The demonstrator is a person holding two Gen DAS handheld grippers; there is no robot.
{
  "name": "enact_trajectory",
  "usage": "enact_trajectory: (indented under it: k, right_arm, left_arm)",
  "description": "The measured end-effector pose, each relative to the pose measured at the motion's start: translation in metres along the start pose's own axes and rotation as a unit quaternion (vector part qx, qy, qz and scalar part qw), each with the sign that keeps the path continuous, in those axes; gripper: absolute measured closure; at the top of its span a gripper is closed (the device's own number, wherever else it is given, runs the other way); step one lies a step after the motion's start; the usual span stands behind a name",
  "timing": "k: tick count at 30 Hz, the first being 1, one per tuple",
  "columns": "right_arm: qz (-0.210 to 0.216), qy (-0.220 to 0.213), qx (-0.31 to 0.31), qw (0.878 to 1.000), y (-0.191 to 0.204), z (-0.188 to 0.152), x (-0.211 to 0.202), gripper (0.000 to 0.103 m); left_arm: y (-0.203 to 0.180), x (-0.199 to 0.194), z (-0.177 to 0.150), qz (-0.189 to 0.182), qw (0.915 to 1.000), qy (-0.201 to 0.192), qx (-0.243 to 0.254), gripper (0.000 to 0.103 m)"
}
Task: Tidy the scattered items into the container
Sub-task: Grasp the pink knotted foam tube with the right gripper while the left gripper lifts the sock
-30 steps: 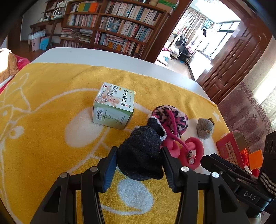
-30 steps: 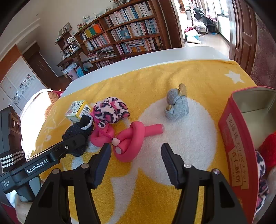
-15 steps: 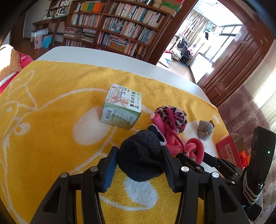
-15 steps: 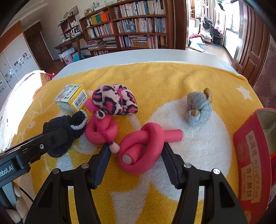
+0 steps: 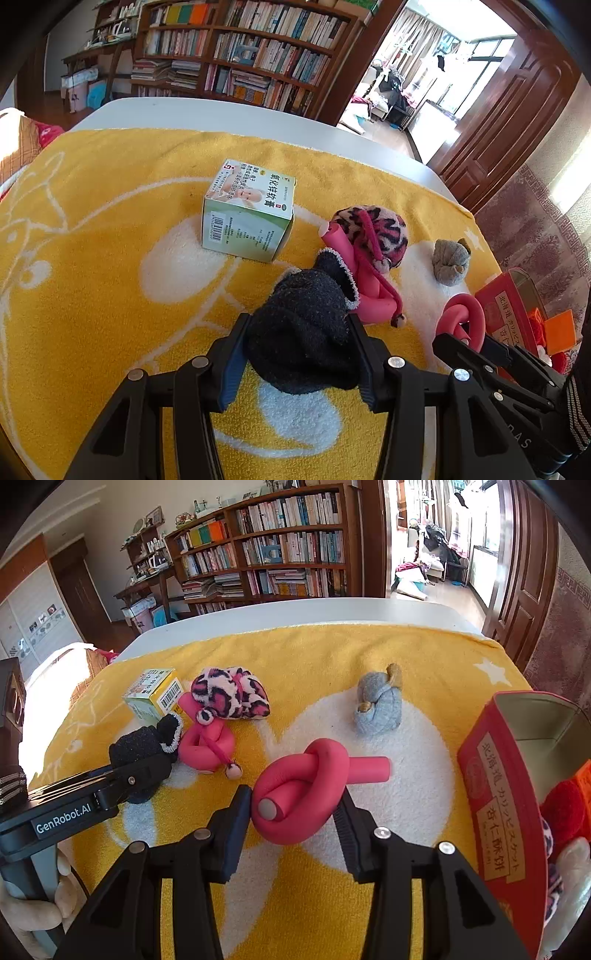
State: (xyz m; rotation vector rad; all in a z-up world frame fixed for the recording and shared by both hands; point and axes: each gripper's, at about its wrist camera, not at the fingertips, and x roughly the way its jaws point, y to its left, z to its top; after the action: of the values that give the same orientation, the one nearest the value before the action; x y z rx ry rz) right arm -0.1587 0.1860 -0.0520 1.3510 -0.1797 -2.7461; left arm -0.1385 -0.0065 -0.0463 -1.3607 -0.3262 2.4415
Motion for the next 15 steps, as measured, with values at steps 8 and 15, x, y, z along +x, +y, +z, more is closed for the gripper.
enact_trajectory:
  k: [8,15]
  right_arm:
    - [0.012,-0.056,0.014,0.998,-0.009,0.003,-0.049,0.055]
    - [-0.006,-0.101,0.029,0.994,-0.033,0.012,-0.091,0.055]
  left_arm:
    - [-0.01,-0.019,0.002,-0.021,0.9994,-0.026,0.007,0.052]
    - [-0.027,-0.043,0.006,-0.04,0.9976,-0.054,0.018,0.052]
